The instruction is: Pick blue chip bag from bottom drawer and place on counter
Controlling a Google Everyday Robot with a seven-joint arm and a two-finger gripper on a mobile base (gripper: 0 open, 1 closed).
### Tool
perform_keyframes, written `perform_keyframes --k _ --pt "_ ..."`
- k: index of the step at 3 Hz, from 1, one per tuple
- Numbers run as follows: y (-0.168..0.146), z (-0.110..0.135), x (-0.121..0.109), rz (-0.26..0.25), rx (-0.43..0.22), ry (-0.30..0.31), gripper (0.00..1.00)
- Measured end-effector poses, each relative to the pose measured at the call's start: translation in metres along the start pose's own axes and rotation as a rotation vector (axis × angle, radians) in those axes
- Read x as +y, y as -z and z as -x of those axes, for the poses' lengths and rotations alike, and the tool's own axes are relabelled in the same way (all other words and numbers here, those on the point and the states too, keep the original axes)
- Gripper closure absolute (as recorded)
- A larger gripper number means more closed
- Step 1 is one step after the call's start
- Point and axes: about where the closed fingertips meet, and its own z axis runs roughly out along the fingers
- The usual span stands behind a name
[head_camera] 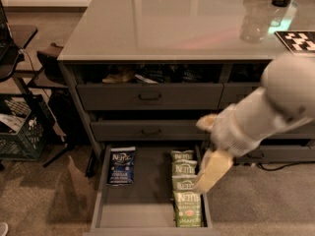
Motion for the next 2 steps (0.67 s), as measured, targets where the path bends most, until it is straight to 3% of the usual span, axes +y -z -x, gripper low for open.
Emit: perform_keyframes --k 1,2 --pt "-0.116 0.003 0.014 0.146 -0.092 -0.067 0.0" --pt "-0.202 0.008 0.016 0.198 -0.159 -0.132 0.0"
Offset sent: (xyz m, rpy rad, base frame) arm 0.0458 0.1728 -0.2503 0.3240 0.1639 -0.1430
